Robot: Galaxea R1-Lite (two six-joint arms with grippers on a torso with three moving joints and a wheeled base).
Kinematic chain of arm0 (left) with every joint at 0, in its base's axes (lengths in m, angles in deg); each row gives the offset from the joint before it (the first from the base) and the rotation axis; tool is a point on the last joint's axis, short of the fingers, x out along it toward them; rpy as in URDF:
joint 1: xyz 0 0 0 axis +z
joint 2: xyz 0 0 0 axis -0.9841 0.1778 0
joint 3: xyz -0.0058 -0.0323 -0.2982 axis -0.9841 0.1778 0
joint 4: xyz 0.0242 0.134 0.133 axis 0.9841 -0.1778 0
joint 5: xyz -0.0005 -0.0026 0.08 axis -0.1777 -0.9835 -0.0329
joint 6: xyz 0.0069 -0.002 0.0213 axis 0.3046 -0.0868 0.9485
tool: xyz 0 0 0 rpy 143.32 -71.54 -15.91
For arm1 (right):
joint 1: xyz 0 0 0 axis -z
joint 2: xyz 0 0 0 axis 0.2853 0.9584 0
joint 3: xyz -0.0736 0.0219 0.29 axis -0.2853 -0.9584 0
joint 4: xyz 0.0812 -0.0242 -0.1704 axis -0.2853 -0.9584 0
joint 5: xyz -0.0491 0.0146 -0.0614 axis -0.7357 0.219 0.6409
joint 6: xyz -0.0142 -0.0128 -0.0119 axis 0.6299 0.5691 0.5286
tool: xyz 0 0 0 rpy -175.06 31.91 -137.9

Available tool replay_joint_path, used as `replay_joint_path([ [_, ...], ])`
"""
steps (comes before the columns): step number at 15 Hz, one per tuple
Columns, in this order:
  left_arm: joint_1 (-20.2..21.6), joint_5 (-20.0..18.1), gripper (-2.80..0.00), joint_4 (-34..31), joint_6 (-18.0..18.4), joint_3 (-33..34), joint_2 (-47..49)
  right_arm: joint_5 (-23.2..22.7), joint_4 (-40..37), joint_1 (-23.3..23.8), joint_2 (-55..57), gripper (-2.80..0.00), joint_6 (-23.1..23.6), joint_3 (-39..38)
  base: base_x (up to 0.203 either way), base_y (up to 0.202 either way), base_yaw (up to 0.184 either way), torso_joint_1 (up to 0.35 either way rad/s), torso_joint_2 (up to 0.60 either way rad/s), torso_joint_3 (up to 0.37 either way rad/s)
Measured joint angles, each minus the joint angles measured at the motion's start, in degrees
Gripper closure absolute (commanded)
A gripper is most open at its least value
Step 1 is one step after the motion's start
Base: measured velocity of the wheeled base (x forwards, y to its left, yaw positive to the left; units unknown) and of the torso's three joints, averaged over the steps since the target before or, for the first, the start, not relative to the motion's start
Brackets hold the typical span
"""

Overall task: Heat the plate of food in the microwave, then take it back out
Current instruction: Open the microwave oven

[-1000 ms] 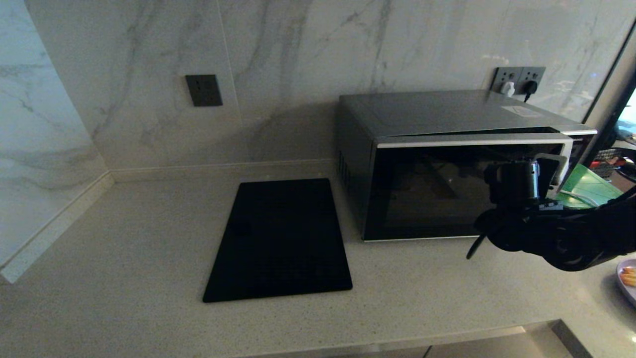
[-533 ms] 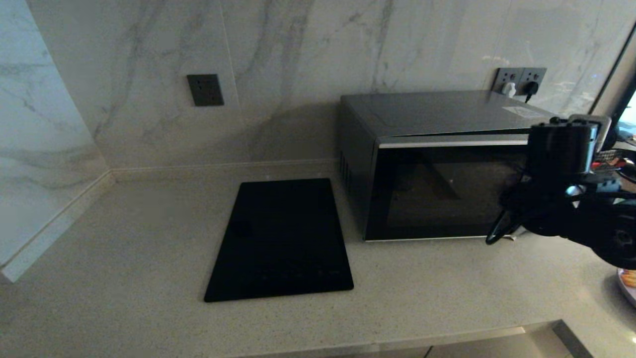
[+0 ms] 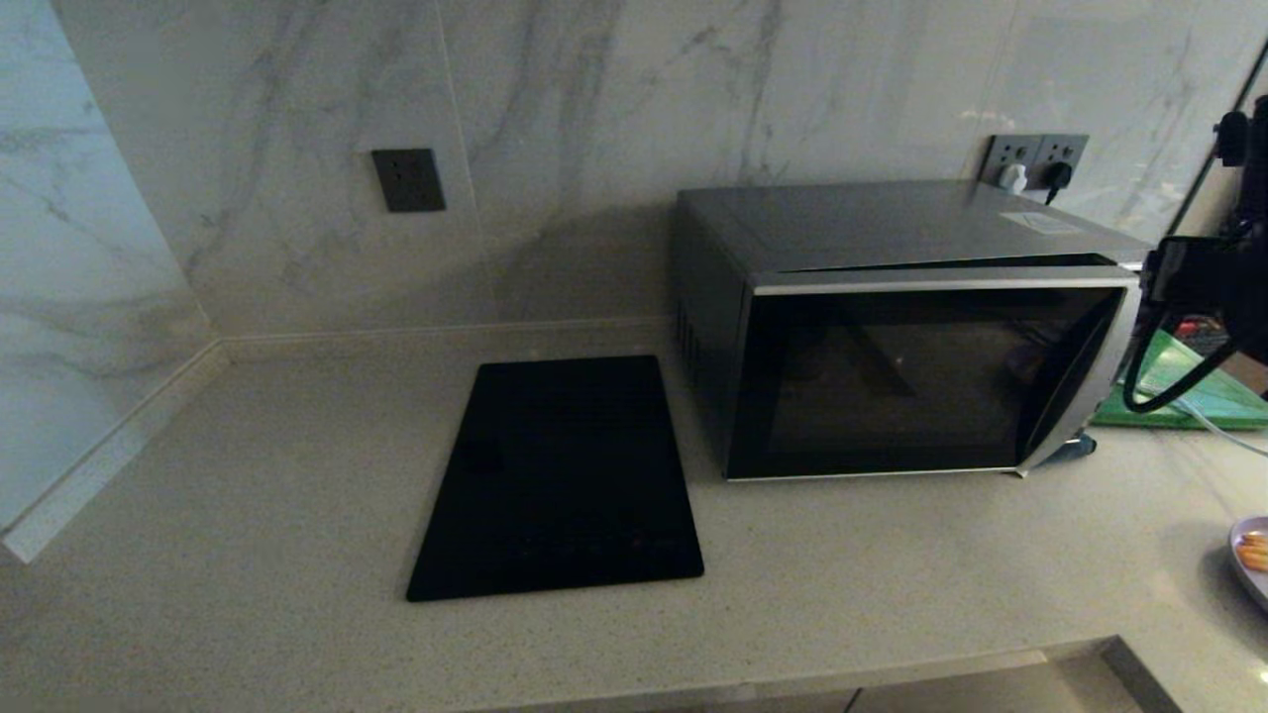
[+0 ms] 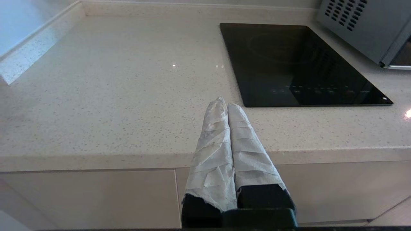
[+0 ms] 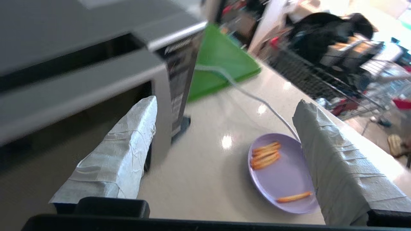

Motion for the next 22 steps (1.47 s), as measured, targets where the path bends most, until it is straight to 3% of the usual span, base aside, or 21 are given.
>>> replay_joint_path([
  [6, 0.0, 0.0, 0.00, 0.0, 0.0, 0.0, 0.0, -17.3, -15.2, 3.4, -0.7, -2.80, -3.9, 7.2, 0.000, 0.000, 0.000, 0.000, 0.00, 0.000],
  [10, 0.0, 0.0, 0.00, 0.0, 0.0, 0.0, 0.0, -34.6, -25.3, 5.3, -1.0, -2.80, -6.9, 14.0, 0.000, 0.000, 0.000, 0.000, 0.00, 0.000],
  [11, 0.0, 0.0, 0.00, 0.0, 0.0, 0.0, 0.0, -37.9, -25.9, 5.8, -0.8, -0.91, -7.9, 14.9, 0.000, 0.000, 0.000, 0.000, 0.00, 0.000],
  [12, 0.0, 0.0, 0.00, 0.0, 0.0, 0.0, 0.0, -40.0, -25.9, 6.3, -0.5, 0.00, -8.5, 15.6, 0.000, 0.000, 0.000, 0.000, 0.00, 0.000],
  [16, 0.0, 0.0, 0.00, 0.0, 0.0, 0.0, 0.0, -44.7, -24.7, 10.0, -0.2, 0.00, -9.2, 15.9, 0.000, 0.000, 0.000, 0.000, 0.00, 0.000],
  [22, 0.0, 0.0, 0.00, 0.0, 0.0, 0.0, 0.0, -44.0, -13.3, 11.1, -1.6, 0.00, -18.6, 15.1, 0.000, 0.000, 0.000, 0.000, 0.00, 0.000],
])
